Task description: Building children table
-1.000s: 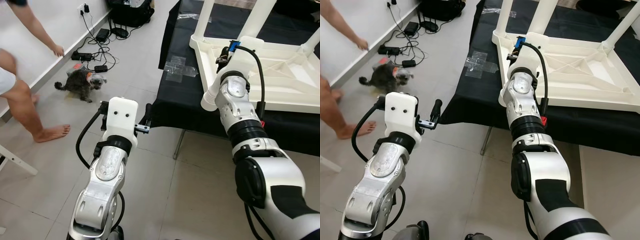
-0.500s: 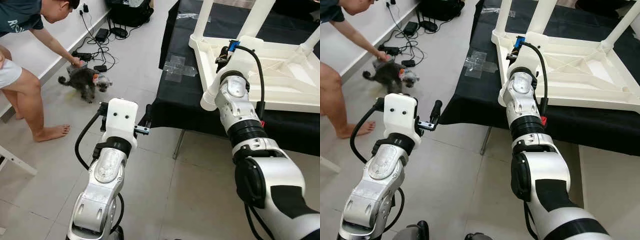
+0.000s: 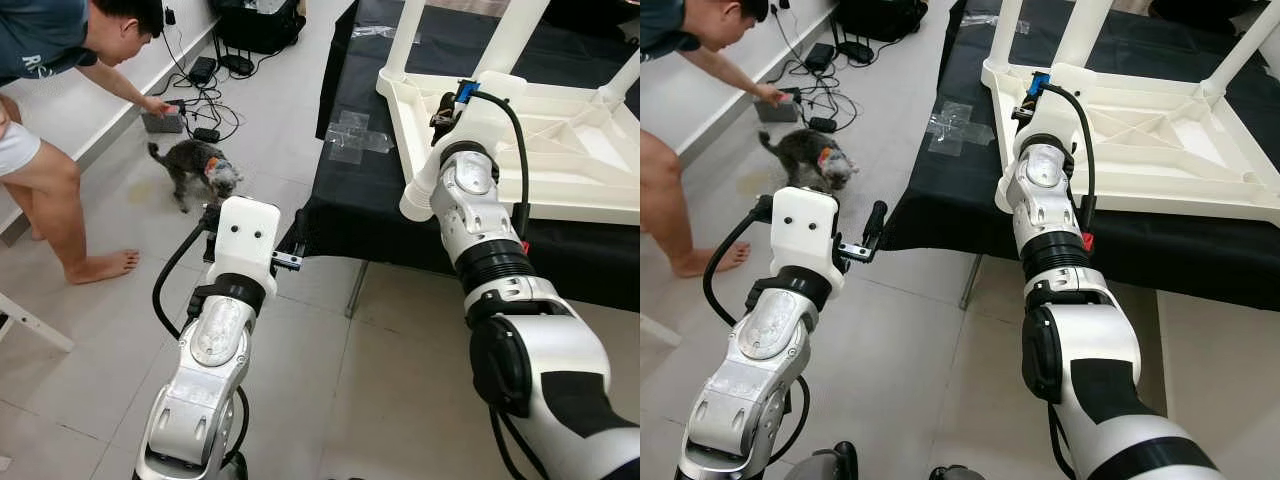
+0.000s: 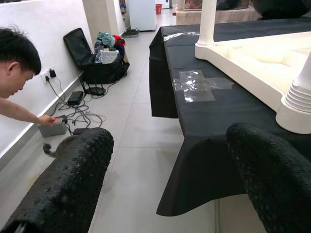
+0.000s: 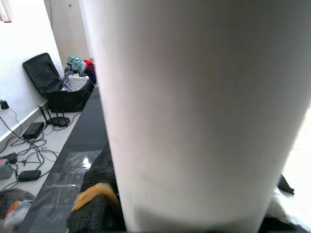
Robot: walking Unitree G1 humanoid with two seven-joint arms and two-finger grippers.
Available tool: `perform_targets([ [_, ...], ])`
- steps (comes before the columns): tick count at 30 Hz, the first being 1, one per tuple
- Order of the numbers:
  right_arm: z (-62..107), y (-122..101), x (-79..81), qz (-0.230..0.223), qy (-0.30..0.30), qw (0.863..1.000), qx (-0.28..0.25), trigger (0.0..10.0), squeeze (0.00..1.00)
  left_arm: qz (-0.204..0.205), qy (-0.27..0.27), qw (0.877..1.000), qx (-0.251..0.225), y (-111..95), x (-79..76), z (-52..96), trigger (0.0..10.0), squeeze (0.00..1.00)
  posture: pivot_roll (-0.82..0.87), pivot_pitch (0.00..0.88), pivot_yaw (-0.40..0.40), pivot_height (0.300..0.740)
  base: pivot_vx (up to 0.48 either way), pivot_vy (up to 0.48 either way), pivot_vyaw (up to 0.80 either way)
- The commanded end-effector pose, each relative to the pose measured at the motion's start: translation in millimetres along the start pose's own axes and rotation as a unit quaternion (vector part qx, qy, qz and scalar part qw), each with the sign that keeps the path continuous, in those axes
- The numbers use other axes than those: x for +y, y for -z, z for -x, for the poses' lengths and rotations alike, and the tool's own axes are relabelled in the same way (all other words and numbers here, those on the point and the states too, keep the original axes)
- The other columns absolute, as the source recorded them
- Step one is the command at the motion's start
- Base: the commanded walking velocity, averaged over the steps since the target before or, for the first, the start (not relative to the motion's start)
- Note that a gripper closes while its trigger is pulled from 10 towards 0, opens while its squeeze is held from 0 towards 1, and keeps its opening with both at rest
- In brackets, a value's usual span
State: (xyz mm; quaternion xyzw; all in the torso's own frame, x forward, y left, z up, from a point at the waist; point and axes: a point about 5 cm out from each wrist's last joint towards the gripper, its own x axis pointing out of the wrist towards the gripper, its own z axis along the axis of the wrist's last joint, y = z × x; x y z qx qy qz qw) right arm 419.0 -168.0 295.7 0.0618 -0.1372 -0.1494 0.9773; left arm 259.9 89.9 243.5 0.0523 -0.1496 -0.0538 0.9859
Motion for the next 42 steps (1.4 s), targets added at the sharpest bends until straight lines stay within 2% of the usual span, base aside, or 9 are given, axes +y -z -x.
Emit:
perform_targets([
  [1,11.3,47.0,-9.8,0.01,0.027,0.994,0.102,10.0,0.0,-0.006,0.002,1.0,-0.003,-0.7,-0.4,2.9,10.0,0.0,0.12,0.235,-0.121,0.74,0.0,0.0,0.0],
  [6,14.4,48.5,-14.3,0.001,0.088,0.992,0.092,10.0,0.0,-0.006,0.002,1.0,-0.002,-0.6,0.1,2.3,10.0,0.0,0.12,0.235,-0.119,0.74,0.0,0.0,0.0],
  [9,17.7,49.1,-7.4,0.008,0.105,0.991,0.089,10.0,0.0,-0.006,0.001,1.0,-0.003,-0.6,0.3,1.2,10.0,0.0,0.12,0.233,-0.119,0.74,0.0,0.0,0.0],
  [13,19.6,48.9,0.1,0.0,0.099,0.991,0.089,10.0,0.0,-0.008,0.001,1.0,-0.004,-0.8,0.3,0.6,10.0,0.0,0.12,0.233,-0.119,0.74,0.0,0.0,0.0],
  [17,24.2,40.6,23.1,0.017,0.038,0.998,0.049,10.0,0.0,-0.008,0.0,1.0,-0.004,-0.9,0.4,0.0,10.0,0.0,0.12,0.233,-0.122,0.74,0.0,0.0,0.0],
  [22,27.1,37.2,32.3,0.026,0.025,0.999,0.033,10.0,0.0,-0.008,0.0,1.0,-0.005,-1.3,0.3,0.0,10.0,0.0,0.12,0.232,-0.124,0.74,0.0,0.0,0.0],
  [28,26.9,32.6,37.1,0.008,0.018,0.999,0.027,10.0,0.0,-0.008,-0.001,1.0,-0.005,-1.1,0.2,0.1,10.0,0.0,0.12,0.23,-0.126,0.74,0.0,0.0,0.0],
  [37,13.9,-8.3,34.7,-0.04,0.021,0.998,-0.034,10.0,0.0,-0.008,-0.002,1.0,-0.006,-0.7,-0.3,0.8,10.0,0.0,0.12,0.216,-0.128,0.74,0.0,0.0,0.0],
  [42,10.7,-21.4,32.4,-0.05,0.024,0.997,-0.058,10.0,0.0,-0.007,-0.001,1.0,-0.006,-0.8,-1.1,0.8,10.0,0.0,0.12,0.213,-0.13,0.74,0.0,0.0,0.0],
])
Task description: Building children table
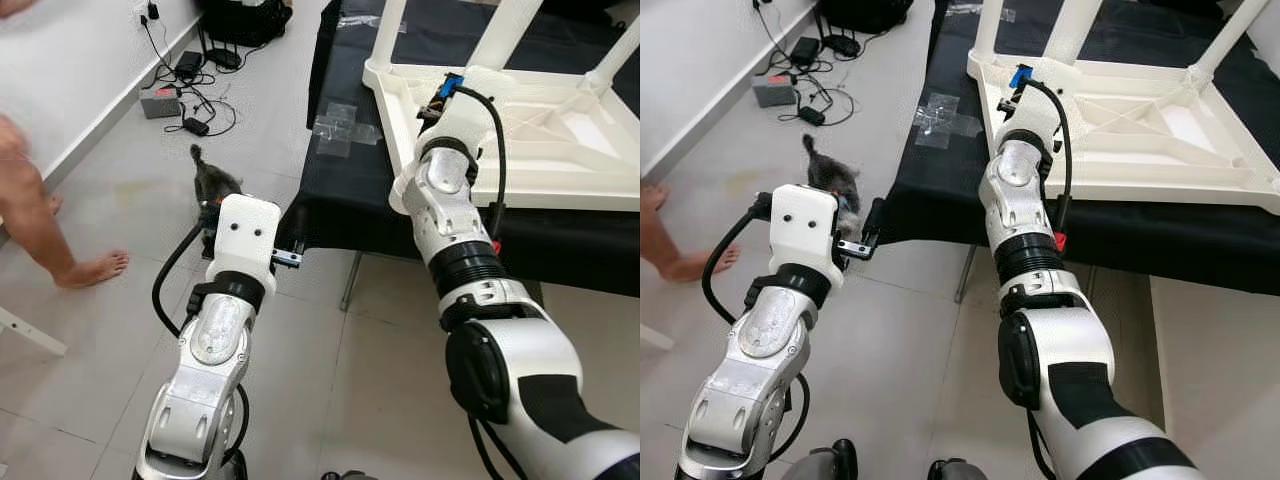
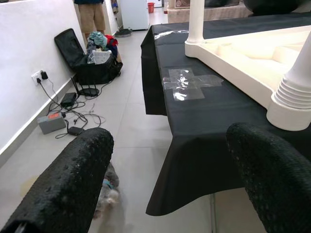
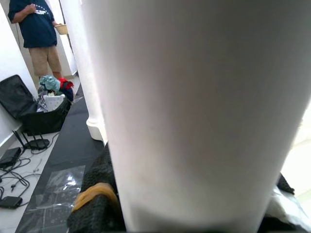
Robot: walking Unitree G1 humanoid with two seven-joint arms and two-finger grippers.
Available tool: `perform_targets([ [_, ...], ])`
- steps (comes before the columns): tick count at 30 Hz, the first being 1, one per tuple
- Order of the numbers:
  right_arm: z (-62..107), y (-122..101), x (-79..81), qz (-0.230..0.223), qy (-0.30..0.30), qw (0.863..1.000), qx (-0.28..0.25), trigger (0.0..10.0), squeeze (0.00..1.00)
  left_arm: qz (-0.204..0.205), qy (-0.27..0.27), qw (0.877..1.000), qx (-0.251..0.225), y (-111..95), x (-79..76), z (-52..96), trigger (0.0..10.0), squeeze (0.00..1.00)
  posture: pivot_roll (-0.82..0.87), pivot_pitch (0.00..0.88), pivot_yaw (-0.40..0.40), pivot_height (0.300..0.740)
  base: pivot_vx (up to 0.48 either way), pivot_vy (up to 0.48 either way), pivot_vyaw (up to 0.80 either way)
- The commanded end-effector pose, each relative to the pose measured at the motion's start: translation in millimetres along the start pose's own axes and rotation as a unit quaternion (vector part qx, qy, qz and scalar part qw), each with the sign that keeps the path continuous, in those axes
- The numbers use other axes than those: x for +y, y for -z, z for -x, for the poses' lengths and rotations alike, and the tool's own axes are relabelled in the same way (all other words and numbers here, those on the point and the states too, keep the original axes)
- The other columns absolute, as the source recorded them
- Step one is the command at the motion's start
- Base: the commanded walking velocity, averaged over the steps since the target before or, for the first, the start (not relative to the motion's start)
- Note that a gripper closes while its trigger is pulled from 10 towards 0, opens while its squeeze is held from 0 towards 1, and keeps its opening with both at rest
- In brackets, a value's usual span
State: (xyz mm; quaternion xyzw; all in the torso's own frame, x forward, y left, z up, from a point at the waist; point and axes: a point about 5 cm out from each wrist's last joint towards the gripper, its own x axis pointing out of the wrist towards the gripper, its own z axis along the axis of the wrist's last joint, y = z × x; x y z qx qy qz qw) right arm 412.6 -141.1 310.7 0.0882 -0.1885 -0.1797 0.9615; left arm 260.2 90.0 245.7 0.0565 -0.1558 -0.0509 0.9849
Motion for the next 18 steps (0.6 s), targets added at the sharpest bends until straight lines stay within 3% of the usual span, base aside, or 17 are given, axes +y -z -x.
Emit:
perform_targets([
  [1,0.0,-7.0,6.7,-0.02,-0.008,1.0,-0.007,10.0,0.0,-0.002,0.002,1.0,0.0,1.2,-1.5,1.8,10.0,0.0,0.12,0.213,-0.13,0.74,0.0,0.0,0.0],
  [6,-7.8,-27.5,4.1,-0.027,-0.011,0.999,-0.041,10.0,0.0,-0.002,0.003,1.0,-0.001,0.9,-2.5,1.8,10.0,0.0,0.12,0.21,-0.132,0.74,0.0,0.0,0.0],
  [15,-11.8,-35.6,1.9,-0.031,-0.009,0.998,-0.051,10.0,0.0,-0.002,0.002,1.0,-0.001,0.9,-2.7,2.1,10.0,0.0,0.12,0.208,-0.132,0.74,0.0,0.0,0.0],
  [18,-11.7,-36.2,7.1,-0.04,-0.049,0.997,-0.043,10.0,0.0,-0.001,0.003,1.0,-0.002,0.7,-2.9,2.2,10.0,0.0,0.12,0.207,-0.132,0.74,0.0,0.0,0.0],
])
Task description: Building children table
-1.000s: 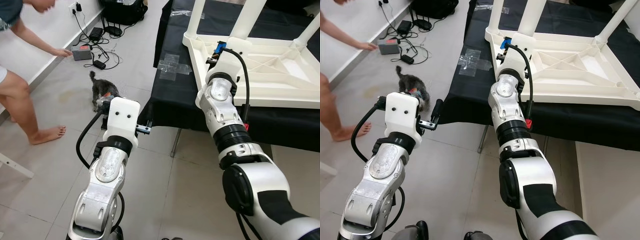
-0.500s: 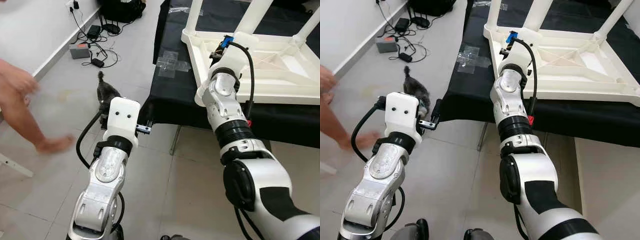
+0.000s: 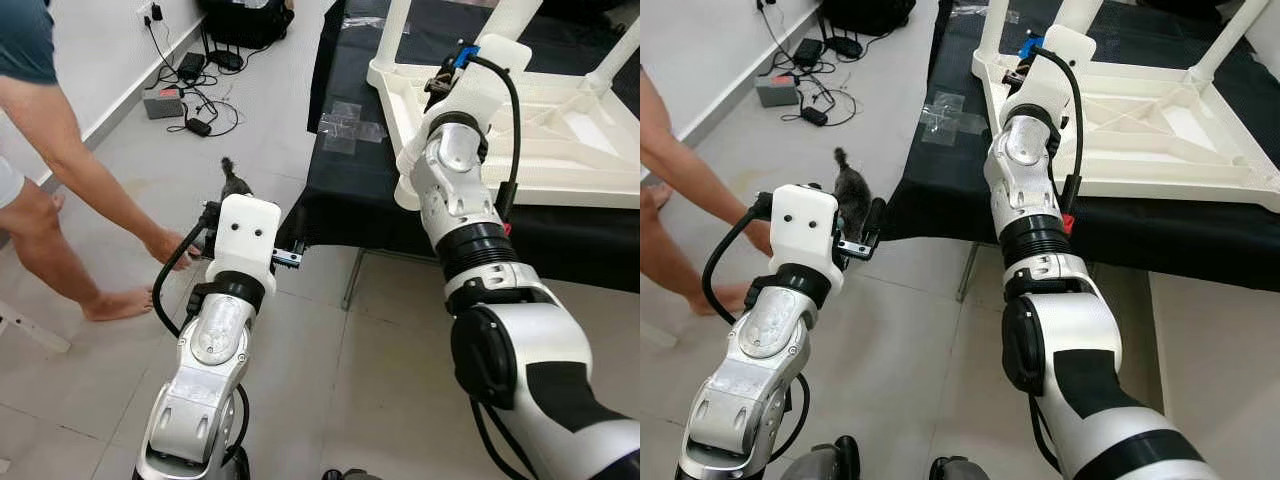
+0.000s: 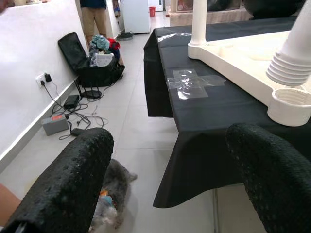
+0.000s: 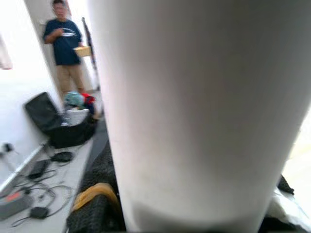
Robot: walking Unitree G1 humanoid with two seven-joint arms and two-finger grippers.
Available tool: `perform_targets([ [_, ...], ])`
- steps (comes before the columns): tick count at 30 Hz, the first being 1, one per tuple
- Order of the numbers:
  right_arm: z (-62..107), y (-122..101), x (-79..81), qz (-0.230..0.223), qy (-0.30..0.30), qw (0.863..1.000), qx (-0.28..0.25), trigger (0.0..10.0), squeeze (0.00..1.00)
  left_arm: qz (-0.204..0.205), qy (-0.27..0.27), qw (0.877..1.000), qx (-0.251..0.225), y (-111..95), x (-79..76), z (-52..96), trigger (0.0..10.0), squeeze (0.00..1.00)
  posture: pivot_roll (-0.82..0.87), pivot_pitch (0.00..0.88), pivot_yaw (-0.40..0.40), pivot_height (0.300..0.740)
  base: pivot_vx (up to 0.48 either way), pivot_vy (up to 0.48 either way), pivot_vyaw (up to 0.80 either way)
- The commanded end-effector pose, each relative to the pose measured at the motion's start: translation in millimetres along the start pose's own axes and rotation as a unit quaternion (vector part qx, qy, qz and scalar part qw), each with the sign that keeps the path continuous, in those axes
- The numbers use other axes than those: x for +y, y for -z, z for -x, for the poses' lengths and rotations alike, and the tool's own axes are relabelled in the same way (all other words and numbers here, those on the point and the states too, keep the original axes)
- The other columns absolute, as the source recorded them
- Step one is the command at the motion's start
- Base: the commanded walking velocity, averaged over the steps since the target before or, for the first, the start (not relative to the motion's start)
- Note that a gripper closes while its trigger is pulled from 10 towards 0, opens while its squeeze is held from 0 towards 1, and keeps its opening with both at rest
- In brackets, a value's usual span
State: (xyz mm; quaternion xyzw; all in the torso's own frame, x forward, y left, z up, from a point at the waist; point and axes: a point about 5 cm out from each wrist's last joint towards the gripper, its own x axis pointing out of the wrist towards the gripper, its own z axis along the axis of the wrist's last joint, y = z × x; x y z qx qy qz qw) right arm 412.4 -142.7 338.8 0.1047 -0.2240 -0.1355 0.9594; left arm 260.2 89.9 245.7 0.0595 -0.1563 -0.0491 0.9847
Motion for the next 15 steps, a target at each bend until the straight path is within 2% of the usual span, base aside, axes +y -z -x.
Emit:
perform_targets([
  [1,-1.9,-9.6,5.8,-0.016,-0.035,0.999,-0.014,10.0,0.0,0.002,0.005,1.0,-0.002,0.7,-2.9,2.1,10.0,0.0,0.12,0.205,-0.132,0.74,0.0,0.0,0.0],
  [2,-1.9,-9.6,5.8,-0.016,-0.035,0.999,-0.014,10.0,0.0,0.002,0.005,1.0,-0.002,0.7,-2.9,2.1,10.0,0.0,0.12,0.205,-0.132,0.74,0.0,0.0,0.0],
  [3,1.8,-8.8,13.4,-0.045,-0.094,0.994,-0.011,10.0,0.0,0.003,0.005,1.0,-0.002,0.5,-2.5,1.9,10.0,0.0,0.12,0.205,-0.132,0.74,0.0,0.0,0.0],
  [4,1.8,-8.8,13.4,-0.045,-0.094,0.994,-0.011,10.0,0.0,0.003,0.005,1.0,-0.002,0.5,-2.5,1.9,10.0,0.0,0.12,0.205,-0.132,0.74,0.0,0.0,0.0],
  [6,10.2,-5.3,20.8,-0.074,-0.179,0.981,-0.009,10.0,0.0,0.001,0.022,1.0,0.004,2.3,-3.1,-0.6,10.0,0.0,0.12,0.2,-0.129,0.74,0.0,0.0,0.0],
  [13,21.3,1.7,24.4,-0.081,-0.246,0.966,0.008,10.0,0.0,-0.014,0.087,0.996,0.011,5.9,-9.2,-6.4,10.0,0.0,0.12,0.199,-0.128,0.74,0.0,0.0,0.0],
  [15,28.6,6.0,26.6,-0.086,-0.283,0.955,0.021,10.0,0.0,-0.03,0.127,0.991,0.015,10.6,-10.7,-11.2,10.0,0.0,0.12,0.198,-0.124,0.74,0.0,0.0,0.0],
])
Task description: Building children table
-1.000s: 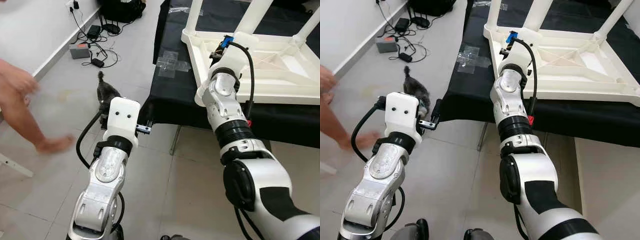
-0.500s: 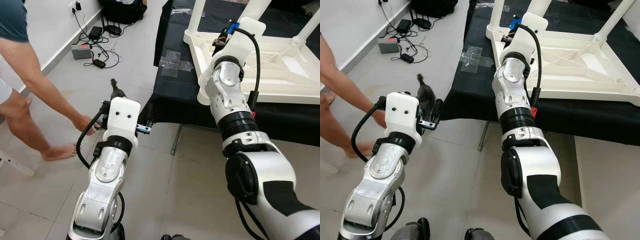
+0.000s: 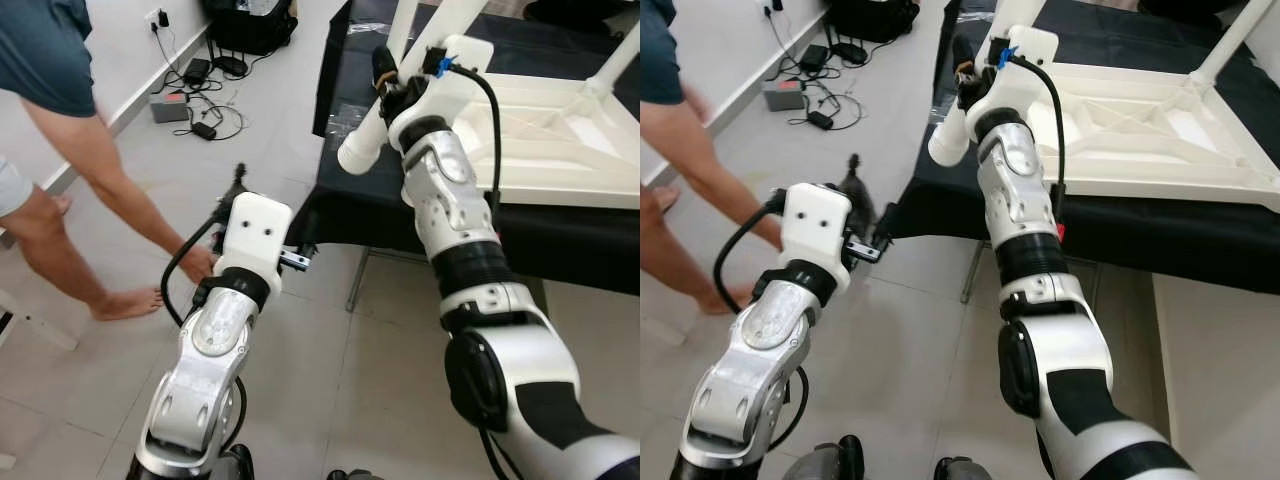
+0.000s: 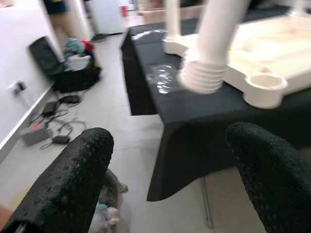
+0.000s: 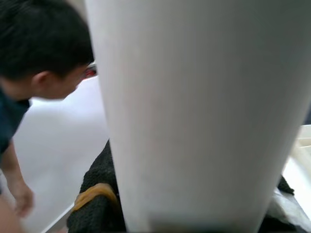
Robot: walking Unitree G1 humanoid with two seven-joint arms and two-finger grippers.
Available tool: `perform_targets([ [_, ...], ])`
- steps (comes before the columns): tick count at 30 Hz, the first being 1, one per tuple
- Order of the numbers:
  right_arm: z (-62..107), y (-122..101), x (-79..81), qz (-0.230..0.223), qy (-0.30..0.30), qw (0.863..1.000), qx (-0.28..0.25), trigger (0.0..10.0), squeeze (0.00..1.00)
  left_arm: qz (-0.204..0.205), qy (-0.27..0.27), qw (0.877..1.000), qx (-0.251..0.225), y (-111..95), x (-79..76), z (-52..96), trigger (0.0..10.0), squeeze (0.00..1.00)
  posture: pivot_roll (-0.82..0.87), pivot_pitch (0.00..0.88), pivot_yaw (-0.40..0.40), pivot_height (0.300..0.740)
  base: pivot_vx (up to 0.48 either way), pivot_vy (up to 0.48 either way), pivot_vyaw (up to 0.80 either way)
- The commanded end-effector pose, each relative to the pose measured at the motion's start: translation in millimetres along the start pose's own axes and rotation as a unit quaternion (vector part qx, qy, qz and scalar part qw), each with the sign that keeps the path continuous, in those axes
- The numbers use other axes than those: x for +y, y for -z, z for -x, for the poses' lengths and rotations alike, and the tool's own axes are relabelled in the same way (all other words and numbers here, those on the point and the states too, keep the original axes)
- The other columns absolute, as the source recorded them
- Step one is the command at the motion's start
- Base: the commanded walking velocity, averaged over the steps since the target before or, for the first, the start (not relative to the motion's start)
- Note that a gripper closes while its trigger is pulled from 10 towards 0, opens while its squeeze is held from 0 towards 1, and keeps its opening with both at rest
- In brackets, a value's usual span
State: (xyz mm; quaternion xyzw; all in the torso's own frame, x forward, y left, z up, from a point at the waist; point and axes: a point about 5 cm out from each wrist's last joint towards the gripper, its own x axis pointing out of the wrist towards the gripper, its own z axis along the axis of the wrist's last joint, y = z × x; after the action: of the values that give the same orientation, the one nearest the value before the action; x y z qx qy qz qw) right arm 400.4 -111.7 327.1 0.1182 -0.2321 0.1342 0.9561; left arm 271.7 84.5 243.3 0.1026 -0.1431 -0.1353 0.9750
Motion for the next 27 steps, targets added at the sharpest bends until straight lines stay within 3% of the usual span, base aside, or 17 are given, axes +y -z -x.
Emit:
perform_targets([
  [1,2.0,-2.3,5.1,-0.01,-0.028,1.0,-0.001,10.0,0.0,-0.001,0.034,0.999,0.006,5.0,-6.0,-1.7,10.0,0.0,0.12,0.198,-0.124,0.74,0.0,0.0,0.0],
  [5,13.4,6.2,12.0,-0.031,-0.097,0.994,0.031,10.0,0.0,-0.017,0.076,0.997,0.014,12.8,-3.8,-10.5,10.0,0.0,0.12,0.197,-0.122,0.74,0.0,0.0,0.0],
  [9,17.1,6.1,14.6,-0.041,-0.116,0.992,0.036,10.0,0.0,-0.025,0.079,0.996,0.016,15.3,-1.1,-13.9,10.0,0.04,0.12,0.199,-0.121,0.74,0.0,0.0,0.0],
  [10,19.3,5.8,15.8,-0.042,-0.125,0.991,0.039,10.0,0.0,-0.03,0.075,0.997,0.017,17.0,2.3,-16.1,10.0,0.66,0.12,0.199,-0.122,0.74,0.0,0.0,0.0],
  [11,20.6,5.7,16.5,-0.042,-0.13,0.99,0.041,10.0,0.0,-0.034,0.073,0.997,0.018,18.1,4.5,-17.5,10.0,1.0,0.11,0.2,-0.121,0.74,0.0,0.0,0.0],
  [22,31.5,3.1,20.2,-0.06,-0.157,0.984,0.06,10.0,0.0,-0.062,0.035,0.997,0.013,23.7,30.3,-32.3,10.0,1.0,0.11,0.204,-0.118,0.74,0.0,0.0,0.0],
  [23,33.3,2.8,21.7,-0.065,-0.161,0.983,0.064,10.0,0.0,-0.066,0.039,0.997,0.014,25.0,30.3,-34.5,10.0,0.0,0.11,0.204,-0.118,0.74,0.0,0.0,0.0],
  [27,37.4,3.0,25.5,-0.068,-0.168,0.981,0.07,10.0,0.0,-0.076,0.062,0.995,0.016,28.2,25.1,-37.8,10.0,0.0,0.11,0.205,-0.118,0.74,0.0,0.0,0.0],
])
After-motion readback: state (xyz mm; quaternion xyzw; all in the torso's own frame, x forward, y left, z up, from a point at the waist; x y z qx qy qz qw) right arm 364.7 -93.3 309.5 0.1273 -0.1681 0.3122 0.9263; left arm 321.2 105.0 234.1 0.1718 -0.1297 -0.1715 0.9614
